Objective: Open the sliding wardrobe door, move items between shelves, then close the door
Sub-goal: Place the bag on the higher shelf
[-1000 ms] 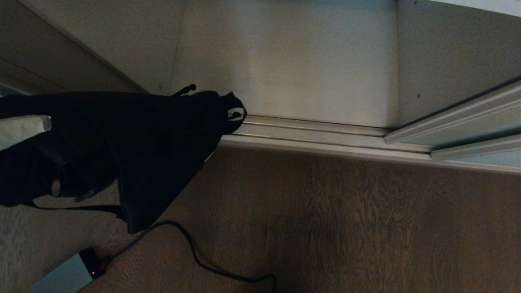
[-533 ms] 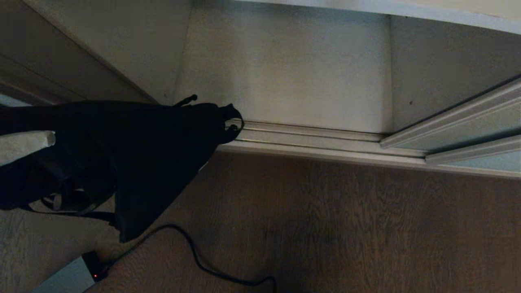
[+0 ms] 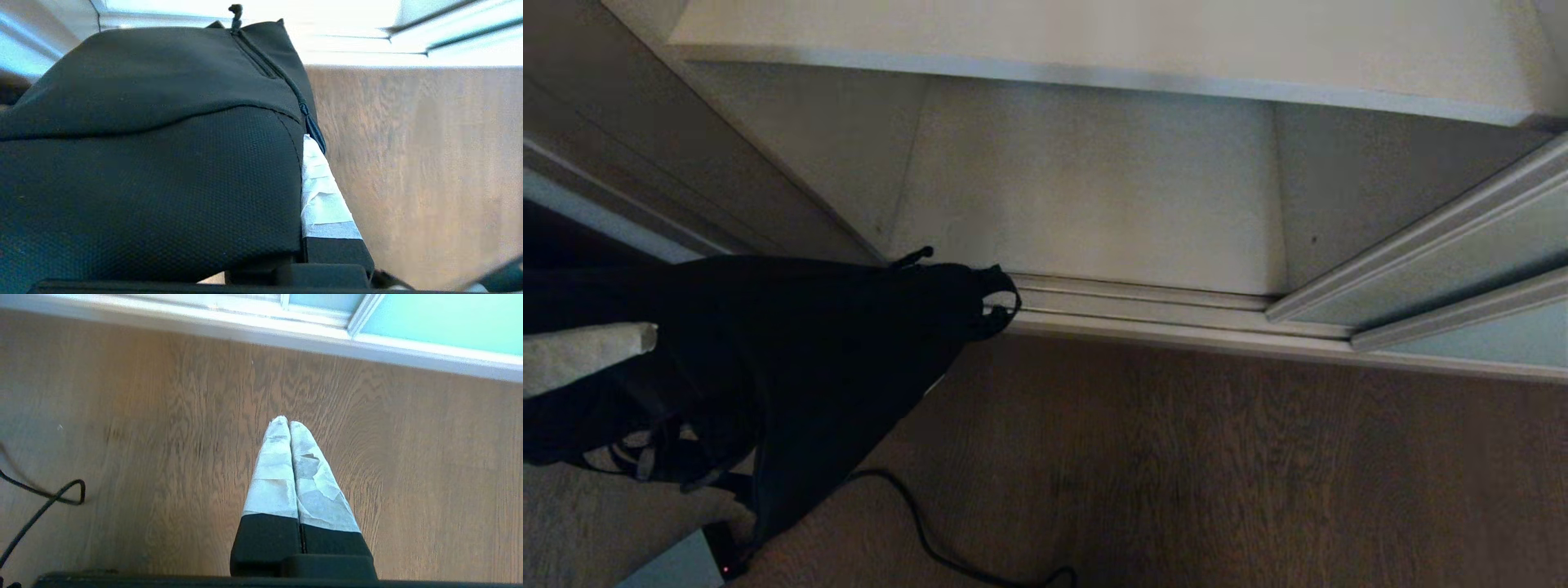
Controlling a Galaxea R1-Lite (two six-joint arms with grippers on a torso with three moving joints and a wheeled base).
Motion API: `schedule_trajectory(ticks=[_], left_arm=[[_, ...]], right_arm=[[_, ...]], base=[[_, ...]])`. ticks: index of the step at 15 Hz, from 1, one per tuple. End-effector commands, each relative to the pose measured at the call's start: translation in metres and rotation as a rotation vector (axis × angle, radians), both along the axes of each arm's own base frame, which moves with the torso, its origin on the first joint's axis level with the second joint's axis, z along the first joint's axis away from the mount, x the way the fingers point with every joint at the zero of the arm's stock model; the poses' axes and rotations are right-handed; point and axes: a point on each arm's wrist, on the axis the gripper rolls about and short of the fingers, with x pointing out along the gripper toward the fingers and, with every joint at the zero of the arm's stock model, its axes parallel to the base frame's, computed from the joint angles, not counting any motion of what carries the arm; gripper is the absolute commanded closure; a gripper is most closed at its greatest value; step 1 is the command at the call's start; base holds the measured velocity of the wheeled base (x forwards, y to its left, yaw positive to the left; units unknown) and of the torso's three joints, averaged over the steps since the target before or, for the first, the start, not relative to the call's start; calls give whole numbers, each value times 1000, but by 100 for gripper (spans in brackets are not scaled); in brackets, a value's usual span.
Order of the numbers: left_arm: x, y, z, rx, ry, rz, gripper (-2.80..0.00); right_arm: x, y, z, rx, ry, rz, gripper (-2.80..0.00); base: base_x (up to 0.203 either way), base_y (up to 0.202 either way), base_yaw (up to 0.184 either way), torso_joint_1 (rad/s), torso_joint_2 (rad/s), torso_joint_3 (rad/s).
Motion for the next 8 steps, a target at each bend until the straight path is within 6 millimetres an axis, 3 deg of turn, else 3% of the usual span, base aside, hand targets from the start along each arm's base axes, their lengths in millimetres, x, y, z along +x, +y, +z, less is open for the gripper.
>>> schedule_trajectory(ticks=[1, 8], left_arm=[[-1, 0, -1, -3, 14, -5, 0], [-8, 0, 16, -20, -51, -62, 0]], right_arm=[[0, 0, 0, 0, -5, 1, 0], [0, 0, 0, 1, -5, 1, 0]], base=[[0, 0, 0, 0, 4, 199], [0, 0, 0, 1, 2, 203]])
